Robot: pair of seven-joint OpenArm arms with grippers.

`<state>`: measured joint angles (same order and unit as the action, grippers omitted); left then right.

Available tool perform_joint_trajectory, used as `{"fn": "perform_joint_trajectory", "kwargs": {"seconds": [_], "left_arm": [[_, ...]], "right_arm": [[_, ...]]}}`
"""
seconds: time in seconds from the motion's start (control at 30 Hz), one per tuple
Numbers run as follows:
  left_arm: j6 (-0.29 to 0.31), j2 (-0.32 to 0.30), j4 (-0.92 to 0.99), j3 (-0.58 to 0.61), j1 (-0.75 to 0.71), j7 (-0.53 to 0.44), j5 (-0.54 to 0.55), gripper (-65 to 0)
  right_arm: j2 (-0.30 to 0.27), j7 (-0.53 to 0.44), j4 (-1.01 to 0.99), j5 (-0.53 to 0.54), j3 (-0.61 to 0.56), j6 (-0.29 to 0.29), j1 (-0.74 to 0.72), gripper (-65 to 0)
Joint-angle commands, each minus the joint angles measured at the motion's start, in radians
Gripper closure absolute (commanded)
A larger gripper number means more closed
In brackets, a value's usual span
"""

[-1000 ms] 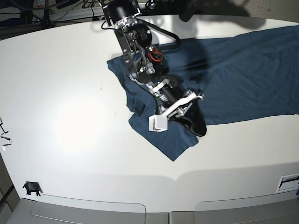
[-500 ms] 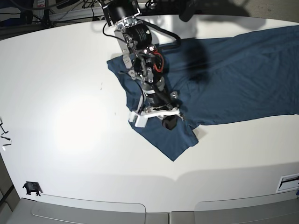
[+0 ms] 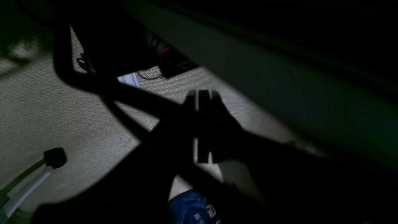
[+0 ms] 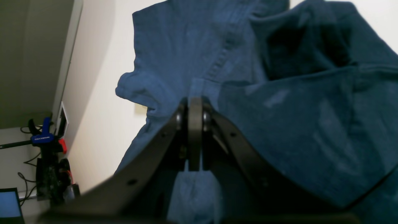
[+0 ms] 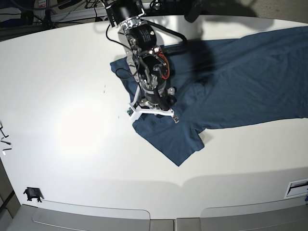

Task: Fold the T-shirt properly

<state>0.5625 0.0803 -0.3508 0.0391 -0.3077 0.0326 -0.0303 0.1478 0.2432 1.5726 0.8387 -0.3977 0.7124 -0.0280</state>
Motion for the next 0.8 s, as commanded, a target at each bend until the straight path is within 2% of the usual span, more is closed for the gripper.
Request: {"fn": "perform_joint_trajectory", "kwargs": {"seconds": [0.0, 0.13, 0.2, 0.27, 0.4, 0.67, 0.77], "left_arm": [[0.030, 0.013, -0.002, 0.002, -0.011, -0.004, 0.005, 0.0], [0.030, 0.013, -0.002, 0.002, -0.011, -0.004, 0.005, 0.0], [0.030, 0.013, -0.002, 0.002, -0.011, -0.004, 0.005, 0.0], [0.030, 0.013, -0.002, 0.002, -0.011, -0.004, 0.005, 0.0], [0.030, 0.013, -0.002, 0.002, -0.011, -0.004, 0.005, 0.0], [0.030, 0.013, -0.002, 0.002, -0.011, -0.004, 0.005, 0.0], [0.030, 0.013, -0.002, 0.002, -0.011, -0.004, 0.005, 0.0]], "right_arm": [[0.009, -0.015, 0.020, -0.007, -0.002, -0.014, -0.019, 0.0], [0.009, -0.016, 0.020, -0.008, -0.002, -0.019, -0.019, 0.0], [0.009, -0.016, 0.020, -0.009, -0.002, -0.045, -0.021, 0.0], [0.009, -0.019, 0.020, -0.010, -0.002, -0.101, -0.022, 0.0], [0.009, -0.019, 0.020, -0.079, -0.002, -0.267, -0.021, 0.0], [0.009, -0.019, 0.020, -0.198, -0.002, -0.701, -0.022, 0.0], [0.009, -0.019, 0.020, -0.246, -0.002, -0.825, -0.022, 0.0]]}}
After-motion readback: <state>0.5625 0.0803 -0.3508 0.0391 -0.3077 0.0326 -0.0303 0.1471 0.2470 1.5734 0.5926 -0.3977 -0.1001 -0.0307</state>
